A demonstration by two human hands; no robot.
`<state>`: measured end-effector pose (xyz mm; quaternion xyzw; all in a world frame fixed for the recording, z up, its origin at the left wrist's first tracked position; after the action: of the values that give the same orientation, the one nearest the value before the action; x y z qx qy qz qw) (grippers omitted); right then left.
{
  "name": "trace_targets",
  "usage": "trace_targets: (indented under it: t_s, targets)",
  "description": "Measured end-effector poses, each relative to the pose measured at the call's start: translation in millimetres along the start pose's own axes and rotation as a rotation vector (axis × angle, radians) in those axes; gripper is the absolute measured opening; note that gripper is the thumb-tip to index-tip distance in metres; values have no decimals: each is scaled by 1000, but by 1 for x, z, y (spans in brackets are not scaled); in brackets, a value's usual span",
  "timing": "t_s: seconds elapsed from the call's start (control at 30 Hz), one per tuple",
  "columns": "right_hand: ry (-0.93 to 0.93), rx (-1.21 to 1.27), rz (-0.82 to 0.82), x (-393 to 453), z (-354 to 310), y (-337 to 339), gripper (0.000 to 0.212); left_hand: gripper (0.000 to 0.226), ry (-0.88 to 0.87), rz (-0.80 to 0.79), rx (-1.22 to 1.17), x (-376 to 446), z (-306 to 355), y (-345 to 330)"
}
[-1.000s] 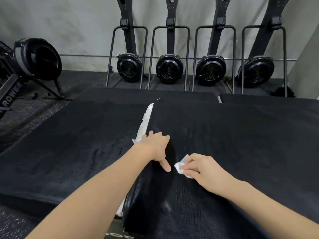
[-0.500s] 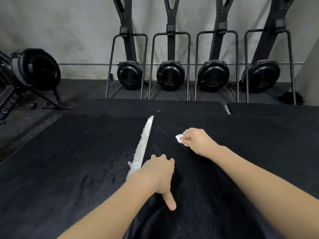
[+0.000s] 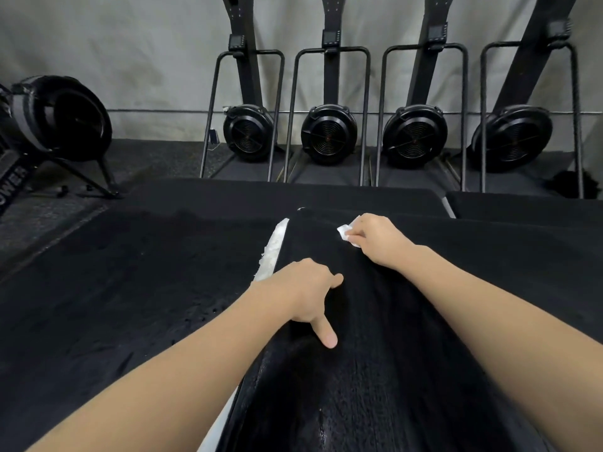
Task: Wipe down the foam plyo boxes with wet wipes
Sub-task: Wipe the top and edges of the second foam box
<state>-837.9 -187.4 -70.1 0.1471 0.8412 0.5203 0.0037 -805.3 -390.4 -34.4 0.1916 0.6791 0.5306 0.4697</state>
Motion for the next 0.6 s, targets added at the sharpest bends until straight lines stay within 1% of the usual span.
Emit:
trace_targets:
  t_s: [0.1, 0.27, 0.33, 0.43, 0.5, 0.6]
  targets:
    - [-50, 10, 29, 28, 8, -7, 19, 122, 9, -5, 23, 6, 3, -3]
    - [-95, 11, 30, 73, 10, -12, 14, 101, 68, -24, 41, 12, 10, 3]
    - [-93, -14, 14, 89, 12, -16, 13, 99, 95, -38, 31, 14, 10, 3]
    - [-72, -72, -16, 103, 14, -23, 28, 96, 111, -38, 32, 15, 10, 2]
    - [-60, -82, -22, 101, 12, -22, 31, 96, 113, -43, 34, 15, 12, 2]
    - [-50, -89, -37, 93, 16, -15, 34, 107, 91, -47, 60, 14, 8, 1]
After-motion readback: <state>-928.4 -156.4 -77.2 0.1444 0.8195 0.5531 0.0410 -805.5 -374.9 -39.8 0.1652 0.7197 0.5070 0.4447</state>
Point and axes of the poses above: each hand's wrist, its own x-axis towards the middle knuckle, its own y-axis out of the back of the hand, z = x × y, the point moved 5 cm from there along x, towards the middle knuckle
